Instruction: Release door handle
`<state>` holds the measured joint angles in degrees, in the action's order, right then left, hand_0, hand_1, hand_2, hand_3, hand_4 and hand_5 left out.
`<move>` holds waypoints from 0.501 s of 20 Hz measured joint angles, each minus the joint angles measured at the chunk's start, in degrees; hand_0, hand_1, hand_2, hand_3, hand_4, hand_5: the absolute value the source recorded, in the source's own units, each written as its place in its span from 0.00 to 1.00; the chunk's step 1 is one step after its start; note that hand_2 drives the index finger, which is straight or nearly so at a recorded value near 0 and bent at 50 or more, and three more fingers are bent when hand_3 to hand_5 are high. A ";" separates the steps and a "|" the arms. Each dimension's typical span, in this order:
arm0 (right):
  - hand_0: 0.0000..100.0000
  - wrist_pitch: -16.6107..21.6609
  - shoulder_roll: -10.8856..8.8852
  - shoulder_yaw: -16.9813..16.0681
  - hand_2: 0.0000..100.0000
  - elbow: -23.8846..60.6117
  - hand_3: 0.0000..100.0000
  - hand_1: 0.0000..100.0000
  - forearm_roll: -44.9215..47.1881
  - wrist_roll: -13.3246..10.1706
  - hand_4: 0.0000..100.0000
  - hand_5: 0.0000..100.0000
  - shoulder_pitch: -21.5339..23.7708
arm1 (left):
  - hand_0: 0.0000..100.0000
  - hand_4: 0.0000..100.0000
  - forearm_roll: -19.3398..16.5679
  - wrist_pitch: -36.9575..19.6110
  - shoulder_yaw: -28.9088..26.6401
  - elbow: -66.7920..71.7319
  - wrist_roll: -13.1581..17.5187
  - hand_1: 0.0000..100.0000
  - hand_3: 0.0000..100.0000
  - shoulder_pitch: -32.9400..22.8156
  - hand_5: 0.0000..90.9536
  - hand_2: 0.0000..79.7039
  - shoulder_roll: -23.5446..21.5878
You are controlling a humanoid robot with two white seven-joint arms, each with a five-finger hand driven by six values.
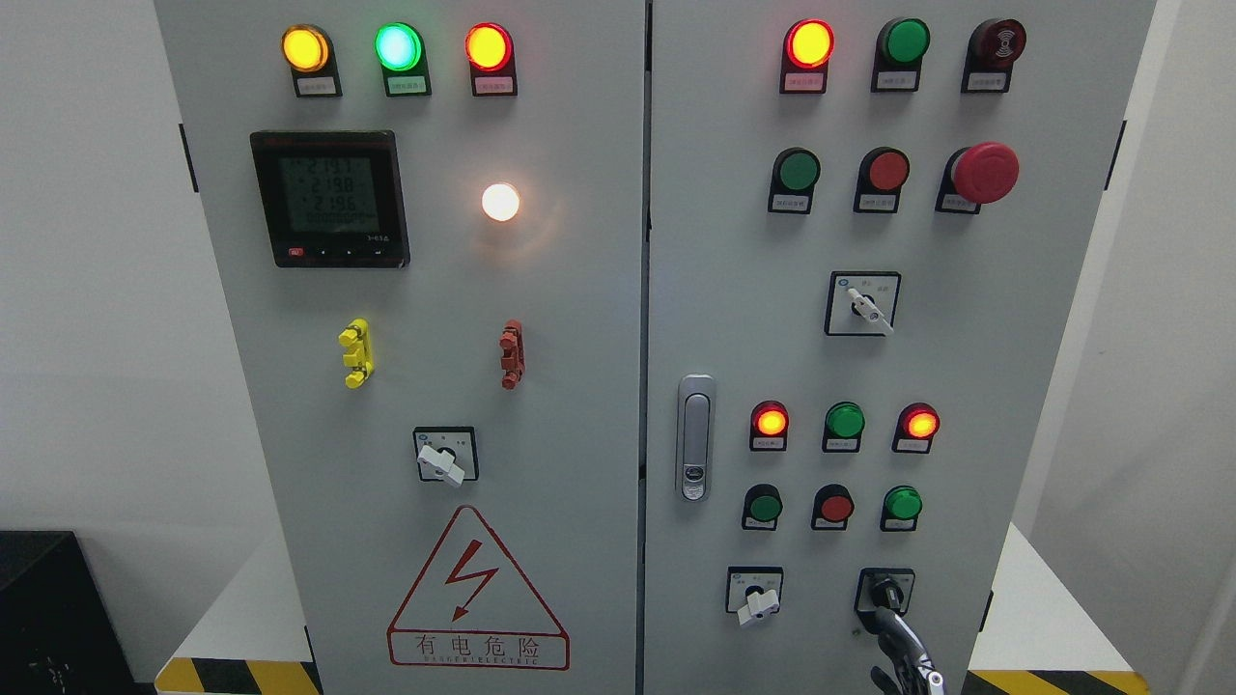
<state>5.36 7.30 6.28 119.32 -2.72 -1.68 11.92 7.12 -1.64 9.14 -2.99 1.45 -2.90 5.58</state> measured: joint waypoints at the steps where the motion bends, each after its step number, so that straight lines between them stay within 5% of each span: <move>1: 0.45 0.00 0.00 0.02 0.00 0.00 0.00 0.12 0.00 0.00 0.00 0.00 0.00 | 0.00 0.00 0.00 0.00 0.00 0.00 0.00 0.00 0.10 0.00 0.00 0.05 0.00; 10: 0.44 0.16 0.00 0.12 0.00 0.03 0.00 0.14 0.00 -0.04 0.00 0.00 0.08 | 0.00 0.00 0.00 0.00 0.00 0.00 0.00 0.00 0.10 0.00 0.00 0.06 -0.01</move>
<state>5.52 7.30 6.40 119.35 -2.72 -1.72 12.01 7.12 -1.65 9.14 -2.99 1.45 -2.90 5.58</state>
